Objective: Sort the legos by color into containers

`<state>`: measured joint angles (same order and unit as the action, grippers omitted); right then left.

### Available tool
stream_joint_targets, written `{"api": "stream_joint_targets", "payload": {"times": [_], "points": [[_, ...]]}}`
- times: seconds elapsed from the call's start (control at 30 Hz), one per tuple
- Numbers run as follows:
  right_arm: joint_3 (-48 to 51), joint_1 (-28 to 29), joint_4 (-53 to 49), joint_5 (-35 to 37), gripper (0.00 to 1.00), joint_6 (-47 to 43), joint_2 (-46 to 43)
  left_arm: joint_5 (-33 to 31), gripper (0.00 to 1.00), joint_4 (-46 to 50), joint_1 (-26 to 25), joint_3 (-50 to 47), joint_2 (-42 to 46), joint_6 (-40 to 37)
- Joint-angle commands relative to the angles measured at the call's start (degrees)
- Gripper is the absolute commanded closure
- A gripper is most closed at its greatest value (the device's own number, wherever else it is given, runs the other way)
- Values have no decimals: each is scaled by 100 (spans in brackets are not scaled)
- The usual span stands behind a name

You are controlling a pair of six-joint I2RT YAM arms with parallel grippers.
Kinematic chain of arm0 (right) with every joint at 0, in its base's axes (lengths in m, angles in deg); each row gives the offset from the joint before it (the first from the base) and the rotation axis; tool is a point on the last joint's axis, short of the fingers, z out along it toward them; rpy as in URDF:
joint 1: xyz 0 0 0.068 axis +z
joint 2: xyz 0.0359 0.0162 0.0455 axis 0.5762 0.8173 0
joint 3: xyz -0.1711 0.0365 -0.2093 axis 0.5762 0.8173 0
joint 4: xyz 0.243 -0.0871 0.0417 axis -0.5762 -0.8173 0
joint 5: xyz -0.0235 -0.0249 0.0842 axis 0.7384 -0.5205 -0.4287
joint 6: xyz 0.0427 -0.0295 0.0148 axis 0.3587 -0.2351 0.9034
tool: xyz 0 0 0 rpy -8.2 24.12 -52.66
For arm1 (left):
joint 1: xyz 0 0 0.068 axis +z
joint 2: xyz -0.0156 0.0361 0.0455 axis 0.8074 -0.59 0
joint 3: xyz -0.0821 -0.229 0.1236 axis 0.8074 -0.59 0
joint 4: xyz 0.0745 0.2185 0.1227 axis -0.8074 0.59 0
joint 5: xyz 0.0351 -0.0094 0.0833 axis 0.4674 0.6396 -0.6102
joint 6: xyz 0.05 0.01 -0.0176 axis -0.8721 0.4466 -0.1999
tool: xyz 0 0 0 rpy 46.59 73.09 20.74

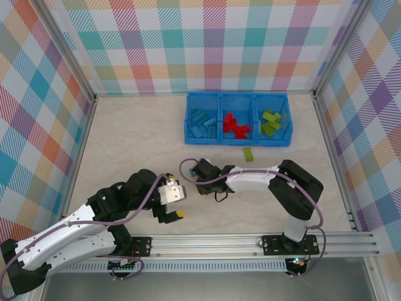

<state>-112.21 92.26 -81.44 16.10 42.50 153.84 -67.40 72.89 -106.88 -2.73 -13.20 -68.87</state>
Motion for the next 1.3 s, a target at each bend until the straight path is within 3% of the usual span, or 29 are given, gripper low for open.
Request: {"api": "stream_joint_targets", "payload": {"times": [0.0,0.27,0.37,0.47,0.63,0.87,0.93,1.1,1.27], "points": [[271,37,146,38,63,116,-409,17,0,-17,74,-2,14,-55],[680,-36,-167,476,66,142,-1851,54,0,-161,74,-50,87,-22],[613,-378,-255,736,67,-141,-2409,11,0,-223,73,-68,111,30],[451,-1119,-104,731,68,-579,-2691,-116,0,-306,74,-72,161,126],[-246,-2456,359,414,68,-1283,-2035,-539,0,-617,78,-107,251,627],[-1880,-3466,474,-213,64,-1523,-62,-845,0,-775,81,-153,370,926],[-2361,-3571,339,-308,63,-1502,386,-885,0,-753,82,-153,358,930],[-3298,-3704,-153,-427,46,-1376,1052,-913,0,-732,83,-138,262,945],[-3086,-3701,-267,-740,43,-1201,449,-905,0,-585,83,-48,65,954]]}}
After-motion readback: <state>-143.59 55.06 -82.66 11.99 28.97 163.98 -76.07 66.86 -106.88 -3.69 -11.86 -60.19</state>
